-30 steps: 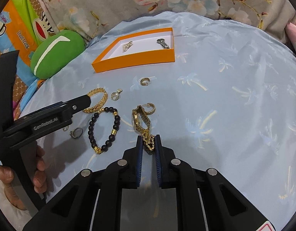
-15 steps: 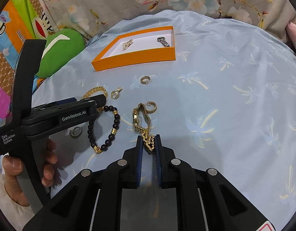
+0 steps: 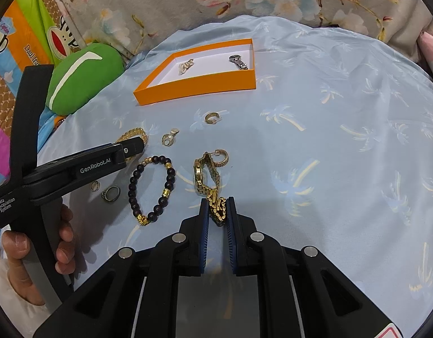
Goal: Organize jewelry
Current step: 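Grasp the gold twisted bangle with the left tool while the right tool holds the gold watch, then lower the bangle and gold watch into the orange box and open both tools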
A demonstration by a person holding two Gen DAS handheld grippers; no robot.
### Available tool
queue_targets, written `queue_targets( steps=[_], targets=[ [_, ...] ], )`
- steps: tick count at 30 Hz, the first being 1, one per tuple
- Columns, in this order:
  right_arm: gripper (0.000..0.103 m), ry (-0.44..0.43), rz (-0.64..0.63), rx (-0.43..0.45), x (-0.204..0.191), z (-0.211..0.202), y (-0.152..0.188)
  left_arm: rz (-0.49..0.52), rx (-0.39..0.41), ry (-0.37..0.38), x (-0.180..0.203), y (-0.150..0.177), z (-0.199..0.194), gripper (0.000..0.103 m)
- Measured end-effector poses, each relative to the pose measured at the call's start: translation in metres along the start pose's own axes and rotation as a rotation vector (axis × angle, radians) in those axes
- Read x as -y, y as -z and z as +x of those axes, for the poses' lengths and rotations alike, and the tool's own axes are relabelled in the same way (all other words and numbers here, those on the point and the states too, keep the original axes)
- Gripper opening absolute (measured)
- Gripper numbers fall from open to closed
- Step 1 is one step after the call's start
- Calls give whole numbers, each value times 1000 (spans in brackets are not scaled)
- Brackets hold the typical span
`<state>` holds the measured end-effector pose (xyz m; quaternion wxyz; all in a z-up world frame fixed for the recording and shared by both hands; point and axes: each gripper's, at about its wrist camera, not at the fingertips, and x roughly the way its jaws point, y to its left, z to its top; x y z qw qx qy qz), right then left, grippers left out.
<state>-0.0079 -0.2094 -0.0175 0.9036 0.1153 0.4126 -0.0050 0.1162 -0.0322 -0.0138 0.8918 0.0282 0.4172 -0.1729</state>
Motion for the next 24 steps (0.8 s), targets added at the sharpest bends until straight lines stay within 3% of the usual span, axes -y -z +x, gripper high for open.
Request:
queue_targets(
  steps=[15, 24],
  targets=[
    [11, -26, 19, 71, 0, -17, -3, -54, 47, 18, -17, 17, -31, 53],
    [10, -32, -18, 143, -8, -21, -53, -47, 85, 39, -16, -14, -35, 53]
  ],
)
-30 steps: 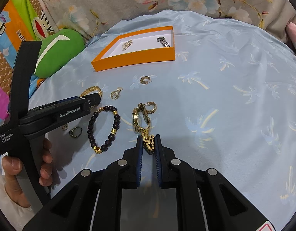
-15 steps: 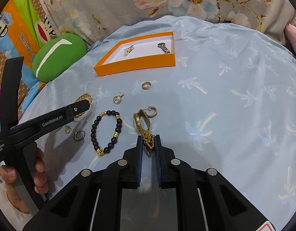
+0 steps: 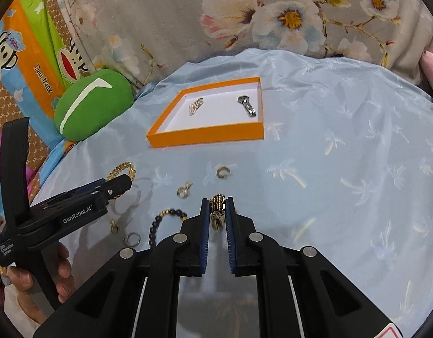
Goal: Organize jewelry
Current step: 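Lower the bangle and gold watch into the orange box and open both tools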
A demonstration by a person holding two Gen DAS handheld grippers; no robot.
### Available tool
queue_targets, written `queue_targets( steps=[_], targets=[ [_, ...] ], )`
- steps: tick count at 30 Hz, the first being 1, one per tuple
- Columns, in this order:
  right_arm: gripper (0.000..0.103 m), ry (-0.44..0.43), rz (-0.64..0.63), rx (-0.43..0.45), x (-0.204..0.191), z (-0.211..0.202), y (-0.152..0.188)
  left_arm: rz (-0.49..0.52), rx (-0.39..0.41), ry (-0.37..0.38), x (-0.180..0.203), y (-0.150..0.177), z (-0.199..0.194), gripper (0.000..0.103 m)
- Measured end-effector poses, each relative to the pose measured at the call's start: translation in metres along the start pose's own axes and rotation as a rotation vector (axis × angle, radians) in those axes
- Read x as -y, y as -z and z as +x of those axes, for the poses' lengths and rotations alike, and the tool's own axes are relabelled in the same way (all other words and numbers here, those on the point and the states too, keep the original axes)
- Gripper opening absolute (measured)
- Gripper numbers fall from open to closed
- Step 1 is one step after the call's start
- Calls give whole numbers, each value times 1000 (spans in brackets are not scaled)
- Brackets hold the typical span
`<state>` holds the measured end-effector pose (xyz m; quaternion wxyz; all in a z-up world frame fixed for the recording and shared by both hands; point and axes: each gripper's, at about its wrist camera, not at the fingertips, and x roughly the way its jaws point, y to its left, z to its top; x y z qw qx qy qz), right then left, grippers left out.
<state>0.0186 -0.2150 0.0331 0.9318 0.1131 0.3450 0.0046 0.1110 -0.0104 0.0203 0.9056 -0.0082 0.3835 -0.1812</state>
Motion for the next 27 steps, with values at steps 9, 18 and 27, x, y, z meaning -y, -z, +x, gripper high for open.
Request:
queue_targets(
  steps=[9, 18, 27],
  targets=[
    [8, -9, -14, 70, 4, 46, -89, -1, 59, 0, 0, -77, 30, 54],
    [8, -77, 18, 72, 9, 105, -161, 32, 60, -11, 11, -148, 86, 54],
    [8, -154, 130, -20, 24, 181, -170, 6, -63, -29, 9, -160, 161, 54]
  ],
)
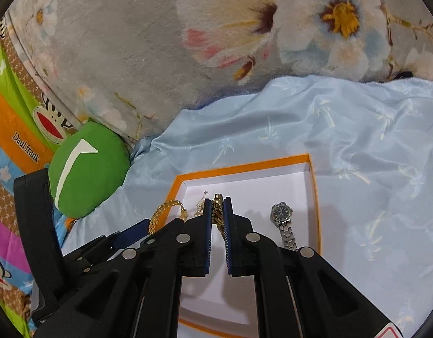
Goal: Organize jewelry
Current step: 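Lower the bangle and gold watch into the orange box and open both tools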
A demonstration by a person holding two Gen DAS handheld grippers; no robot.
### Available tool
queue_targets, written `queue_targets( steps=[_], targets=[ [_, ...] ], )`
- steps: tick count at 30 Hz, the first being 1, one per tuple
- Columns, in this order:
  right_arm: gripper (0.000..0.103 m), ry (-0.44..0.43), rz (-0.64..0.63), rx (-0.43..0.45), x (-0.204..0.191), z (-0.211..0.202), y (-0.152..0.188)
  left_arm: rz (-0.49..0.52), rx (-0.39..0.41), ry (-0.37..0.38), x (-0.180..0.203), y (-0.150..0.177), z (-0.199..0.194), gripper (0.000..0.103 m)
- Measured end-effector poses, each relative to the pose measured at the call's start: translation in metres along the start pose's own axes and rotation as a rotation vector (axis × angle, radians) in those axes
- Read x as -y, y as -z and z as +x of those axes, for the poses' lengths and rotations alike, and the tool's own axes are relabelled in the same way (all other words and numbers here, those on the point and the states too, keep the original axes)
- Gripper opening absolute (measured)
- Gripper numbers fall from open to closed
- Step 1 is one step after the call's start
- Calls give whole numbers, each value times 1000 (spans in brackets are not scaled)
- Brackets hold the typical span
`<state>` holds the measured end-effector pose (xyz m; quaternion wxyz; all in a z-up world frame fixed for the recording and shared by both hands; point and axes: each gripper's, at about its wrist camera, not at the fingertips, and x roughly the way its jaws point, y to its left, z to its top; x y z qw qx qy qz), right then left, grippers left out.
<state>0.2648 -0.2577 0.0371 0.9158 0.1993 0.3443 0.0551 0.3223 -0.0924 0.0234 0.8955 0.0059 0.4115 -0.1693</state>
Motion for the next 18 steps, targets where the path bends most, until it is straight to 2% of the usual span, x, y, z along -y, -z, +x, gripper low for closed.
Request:
queue_targets(
  steps=[3, 7, 13, 16, 18],
  targets=[
    [8, 65, -12, -31, 9, 7, 16, 0, -48, -3, -3, 9, 14, 54],
    [5, 124, 4, -72, 21, 6, 33, 36, -67, 9, 2, 24, 15, 54],
    [7, 178, -52, -82, 15, -5, 48, 86, -58, -4, 13, 40, 11, 56],
    [9, 189, -76, -91, 12, -9, 56, 96, -57, 7, 14, 43, 9, 61],
    [9, 199, -96, -90, 9, -13, 62, 114, -52, 9, 18, 47, 6, 74]
  ],
)
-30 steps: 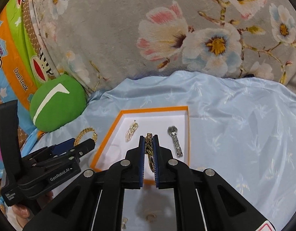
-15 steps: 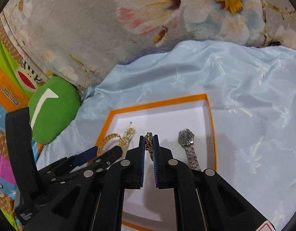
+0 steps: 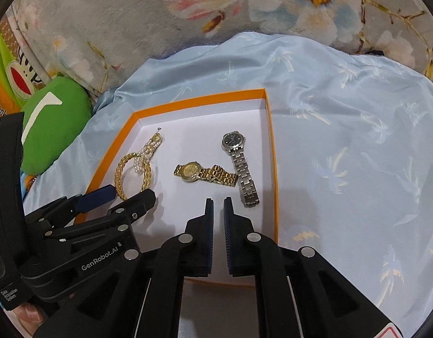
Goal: Organize jewelry
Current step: 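Lower the bangle and gold watch into the orange box and open both tools, then withdraw both tools from the box toward the remaining jewelry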
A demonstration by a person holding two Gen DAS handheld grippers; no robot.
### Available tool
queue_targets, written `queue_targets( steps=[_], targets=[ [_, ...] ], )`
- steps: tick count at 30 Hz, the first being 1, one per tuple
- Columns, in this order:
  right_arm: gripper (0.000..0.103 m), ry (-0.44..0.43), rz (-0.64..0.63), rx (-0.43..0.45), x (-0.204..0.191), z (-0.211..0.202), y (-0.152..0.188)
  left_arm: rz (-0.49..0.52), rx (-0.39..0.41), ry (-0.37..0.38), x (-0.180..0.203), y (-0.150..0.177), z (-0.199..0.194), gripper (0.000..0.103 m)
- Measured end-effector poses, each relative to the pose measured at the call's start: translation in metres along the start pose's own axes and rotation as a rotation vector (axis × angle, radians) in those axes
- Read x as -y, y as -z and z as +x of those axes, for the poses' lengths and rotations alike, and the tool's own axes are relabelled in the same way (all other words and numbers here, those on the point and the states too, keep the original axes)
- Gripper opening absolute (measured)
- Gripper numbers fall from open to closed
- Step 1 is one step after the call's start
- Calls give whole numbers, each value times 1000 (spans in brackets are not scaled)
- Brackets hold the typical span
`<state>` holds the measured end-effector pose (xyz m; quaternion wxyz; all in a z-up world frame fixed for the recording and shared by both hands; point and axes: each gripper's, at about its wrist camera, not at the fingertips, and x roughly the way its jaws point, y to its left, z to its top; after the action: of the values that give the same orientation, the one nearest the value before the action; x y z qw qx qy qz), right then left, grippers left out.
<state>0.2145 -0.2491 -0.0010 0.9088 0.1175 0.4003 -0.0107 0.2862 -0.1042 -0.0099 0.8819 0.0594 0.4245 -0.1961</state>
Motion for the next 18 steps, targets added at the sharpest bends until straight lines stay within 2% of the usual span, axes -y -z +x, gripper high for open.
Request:
queue_targets(
  steps=[1, 2, 3, 7, 9, 10, 12, 18],
  targets=[
    [9, 4, -6, 4, 0, -3, 2, 11, 10, -7, 3, 2, -2, 78],
    [10, 3, -6, 8, 0, -6, 4, 21, 25, -17, 5, 4, -5, 87],
    [10, -6, -1, 13, 1, -11, 7, 29, 42, -14, 7, 6, -9, 89],
    [10, -16, 10, 47, 6, -33, 11, 26, 124, -5, 3, 13, -35, 90],
    [13, -19, 14, 63, 9, -46, 14, -8, 157, 2, -6, 17, -49, 90],
    [19, -22, 18, 72, 11, -52, 17, -30, 170, 3, -11, 20, -57, 90],
    [25, -21, 19, 87, 13, -66, 27, -71, 183, 4, -24, 26, -71, 90],
    [27, 18, -13, 95, 9, -94, 70, -188, 198, -6, -60, 68, -112, 90]
  ],
)
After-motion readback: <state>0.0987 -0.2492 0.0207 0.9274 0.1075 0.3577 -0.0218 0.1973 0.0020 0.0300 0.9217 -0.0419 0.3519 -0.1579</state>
